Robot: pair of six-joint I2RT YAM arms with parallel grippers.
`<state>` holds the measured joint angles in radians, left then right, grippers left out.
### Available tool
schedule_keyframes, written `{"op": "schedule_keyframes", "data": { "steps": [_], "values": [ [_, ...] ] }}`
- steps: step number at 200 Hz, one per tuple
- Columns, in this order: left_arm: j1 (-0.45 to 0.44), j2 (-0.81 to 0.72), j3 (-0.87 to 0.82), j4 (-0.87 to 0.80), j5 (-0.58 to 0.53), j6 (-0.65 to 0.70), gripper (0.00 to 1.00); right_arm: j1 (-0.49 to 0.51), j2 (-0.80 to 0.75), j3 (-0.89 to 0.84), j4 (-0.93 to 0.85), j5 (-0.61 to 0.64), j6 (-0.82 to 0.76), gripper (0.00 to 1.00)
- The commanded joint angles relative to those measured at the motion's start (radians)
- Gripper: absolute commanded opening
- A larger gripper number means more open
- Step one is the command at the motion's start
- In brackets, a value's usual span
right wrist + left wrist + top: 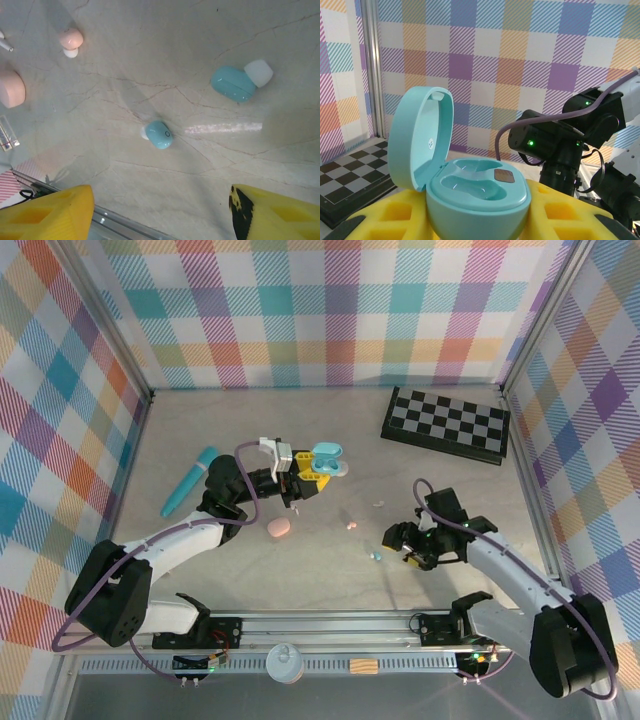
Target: Insert the wireless bluetooth earbuds into the charging case
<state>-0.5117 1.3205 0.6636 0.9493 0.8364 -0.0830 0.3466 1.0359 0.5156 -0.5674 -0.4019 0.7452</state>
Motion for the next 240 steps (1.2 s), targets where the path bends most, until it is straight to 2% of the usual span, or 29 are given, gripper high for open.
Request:
{"op": "schedule_keyframes", "data": {
  "steps": [1,14,59,88,110,166,208,240],
  "values": [
    [0.01,-0.005,-0.006,0.055,0.024,0.003,0.32,0.003,0.046,0.008,0.037,0.016,0.009,0.7],
    [0.012,-0.009,-0.007,0.047,0.025,0.006,0.32,0.005,0.082,0.054,-0.01,0.058,-0.057,0.69],
    [0.019,-0.04,-0.011,0.011,0.023,0.028,0.32,0.09,0.23,0.344,-0.304,0.375,-0.297,0.66],
    [0.027,-0.066,-0.03,0.014,0.006,0.029,0.32,0.133,0.399,0.501,-0.457,0.516,-0.39,0.65],
    [0.036,-0.099,-0.055,0.003,-0.008,0.03,0.32,0.153,0.497,0.583,-0.501,0.565,-0.46,0.63],
    [0.045,-0.235,-0.109,-0.15,-0.063,0.093,0.32,0.217,0.664,0.639,-0.549,0.509,-0.739,0.59],
    [0.045,-0.276,-0.121,-0.184,-0.076,0.099,0.32,0.245,0.763,0.666,-0.542,0.472,-0.763,0.5],
    [0.045,-0.293,-0.111,-0.236,-0.076,0.131,0.32,0.255,0.817,0.68,-0.554,0.546,-0.759,0.42]
  ]
}}
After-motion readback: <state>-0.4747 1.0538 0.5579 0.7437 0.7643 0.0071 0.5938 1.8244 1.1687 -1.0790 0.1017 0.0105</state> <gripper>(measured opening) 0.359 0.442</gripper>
